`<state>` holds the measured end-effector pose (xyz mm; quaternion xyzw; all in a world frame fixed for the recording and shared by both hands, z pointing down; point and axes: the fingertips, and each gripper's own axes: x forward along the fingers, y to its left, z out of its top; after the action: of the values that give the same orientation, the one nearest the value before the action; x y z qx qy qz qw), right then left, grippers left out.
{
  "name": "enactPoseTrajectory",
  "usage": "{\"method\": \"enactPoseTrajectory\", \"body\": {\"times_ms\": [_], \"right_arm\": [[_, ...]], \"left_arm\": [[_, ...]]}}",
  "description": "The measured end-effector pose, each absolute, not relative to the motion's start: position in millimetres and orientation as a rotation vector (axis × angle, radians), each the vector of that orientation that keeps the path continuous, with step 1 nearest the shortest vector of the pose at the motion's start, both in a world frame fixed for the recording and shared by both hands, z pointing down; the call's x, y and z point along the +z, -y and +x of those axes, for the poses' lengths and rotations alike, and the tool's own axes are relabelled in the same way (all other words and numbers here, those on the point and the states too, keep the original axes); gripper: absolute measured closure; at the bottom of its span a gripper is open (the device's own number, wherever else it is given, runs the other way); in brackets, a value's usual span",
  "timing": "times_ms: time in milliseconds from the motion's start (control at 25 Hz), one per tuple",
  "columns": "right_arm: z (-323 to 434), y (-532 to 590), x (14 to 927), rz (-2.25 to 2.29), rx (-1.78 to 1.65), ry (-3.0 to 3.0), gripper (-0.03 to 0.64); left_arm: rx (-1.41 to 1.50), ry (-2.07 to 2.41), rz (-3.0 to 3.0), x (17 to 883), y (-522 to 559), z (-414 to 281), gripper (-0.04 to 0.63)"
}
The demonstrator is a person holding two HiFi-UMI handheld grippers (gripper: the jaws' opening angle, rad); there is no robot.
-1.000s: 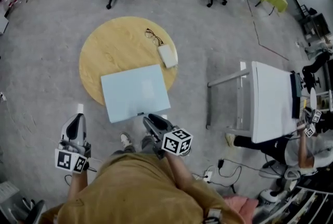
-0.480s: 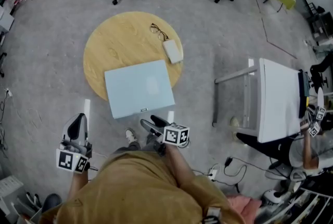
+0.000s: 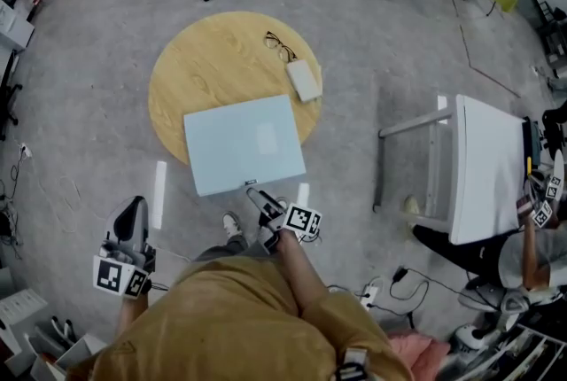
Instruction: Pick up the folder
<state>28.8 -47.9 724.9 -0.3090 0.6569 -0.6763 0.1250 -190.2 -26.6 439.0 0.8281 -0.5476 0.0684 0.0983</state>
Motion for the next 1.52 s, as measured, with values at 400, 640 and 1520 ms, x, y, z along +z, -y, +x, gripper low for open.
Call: {"method": "enactPoseTrajectory", "body": {"times_ms": [400,640,1520], "right_arm": [[14.0,72.0,753.0,-0.859,-1.974,-1.734,0.21],[11.5,88.3,763.9,-0.875,-1.964,-1.654,0.21],[-5.7,116.8,769.2,-0.83,-1.925,-1.457,0.213]], "left_arm": [[0.31,1.67,2.388,439.7,9.1,-200.3,0.592],[0.355,1.679,2.37,441.9,1.7,-203.7,0.592],[0.368,1.739,2.303,446.8,-17.6,-231.1,0.592]]}}
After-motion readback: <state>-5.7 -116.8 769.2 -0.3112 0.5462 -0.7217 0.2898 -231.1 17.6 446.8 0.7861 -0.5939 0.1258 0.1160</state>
